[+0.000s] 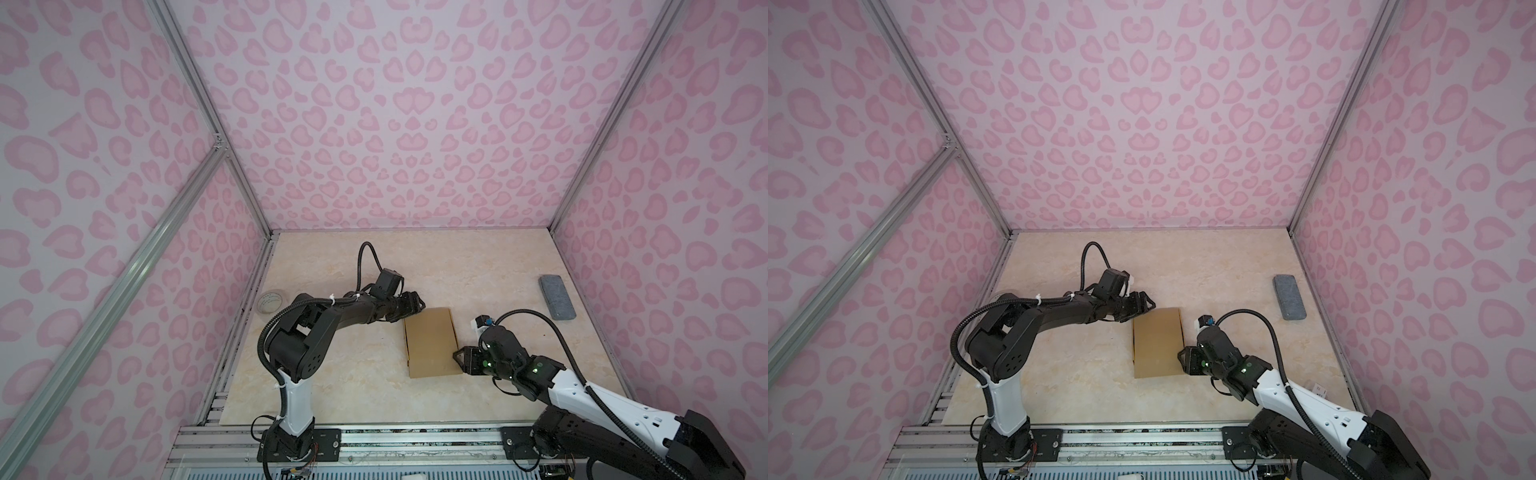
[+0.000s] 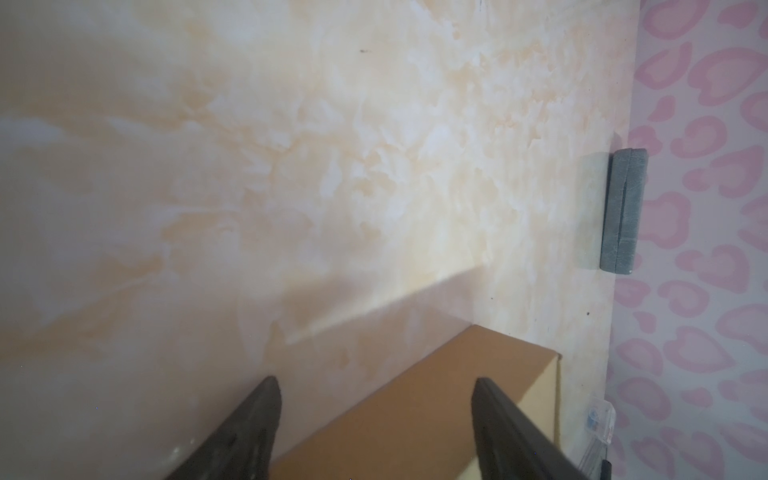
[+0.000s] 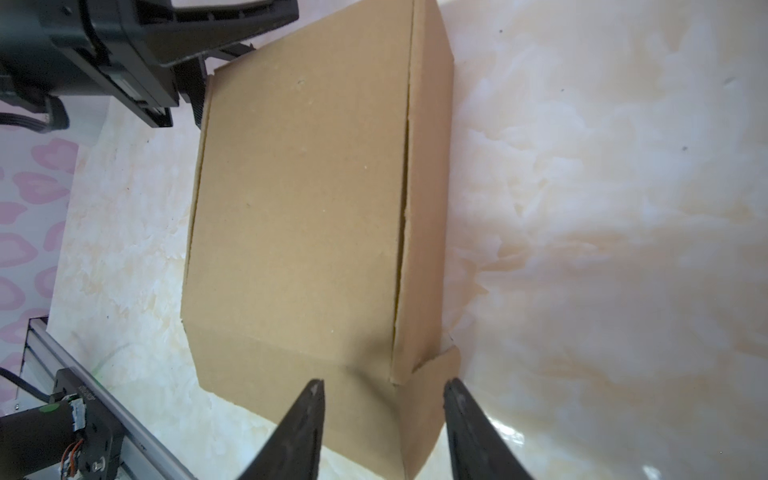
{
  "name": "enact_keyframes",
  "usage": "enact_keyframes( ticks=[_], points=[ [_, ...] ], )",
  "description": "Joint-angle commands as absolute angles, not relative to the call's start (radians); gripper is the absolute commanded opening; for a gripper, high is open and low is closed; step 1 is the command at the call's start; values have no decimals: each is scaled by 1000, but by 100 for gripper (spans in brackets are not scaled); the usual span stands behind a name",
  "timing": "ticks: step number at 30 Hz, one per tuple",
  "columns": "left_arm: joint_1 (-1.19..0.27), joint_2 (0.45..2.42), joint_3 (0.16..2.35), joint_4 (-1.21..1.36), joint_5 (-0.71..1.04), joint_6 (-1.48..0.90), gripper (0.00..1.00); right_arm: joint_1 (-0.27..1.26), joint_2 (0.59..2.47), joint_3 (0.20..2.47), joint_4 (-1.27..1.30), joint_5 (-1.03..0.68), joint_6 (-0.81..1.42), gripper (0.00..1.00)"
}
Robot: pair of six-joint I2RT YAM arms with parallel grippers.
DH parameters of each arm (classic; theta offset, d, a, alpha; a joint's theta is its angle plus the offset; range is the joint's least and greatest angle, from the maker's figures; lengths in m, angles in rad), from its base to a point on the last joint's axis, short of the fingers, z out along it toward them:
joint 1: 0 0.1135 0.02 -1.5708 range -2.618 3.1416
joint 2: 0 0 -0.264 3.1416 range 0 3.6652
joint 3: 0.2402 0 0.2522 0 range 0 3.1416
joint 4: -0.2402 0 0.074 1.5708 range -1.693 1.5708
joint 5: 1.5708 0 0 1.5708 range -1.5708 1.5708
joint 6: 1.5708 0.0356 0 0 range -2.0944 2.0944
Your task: Fold the paper box
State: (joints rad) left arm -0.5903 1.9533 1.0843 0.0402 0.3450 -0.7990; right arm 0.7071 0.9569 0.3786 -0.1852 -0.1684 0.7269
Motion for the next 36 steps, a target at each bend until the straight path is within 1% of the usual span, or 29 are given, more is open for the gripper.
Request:
enact_keyframes(
  ticks=[1, 7, 14, 24, 36],
  points=[
    [-595, 1999, 1059, -403, 327, -831, 77, 709, 957, 358, -168, -200, 755, 51],
    [-595, 2000, 1057, -403, 327, -831, 77, 714, 989, 349, -123, -200, 744, 52],
    [-597, 1997, 1051, -397, 325, -833, 77, 730, 1044, 350, -49, -214, 752, 52],
    [-598, 1997, 1052, -396, 322, -837, 77, 733, 1068, 341, 23, -236, 760, 52],
    [-599, 1996, 1050, -397, 319, -837, 77, 733, 1095, 328, 77, -250, 766, 44]
  ],
)
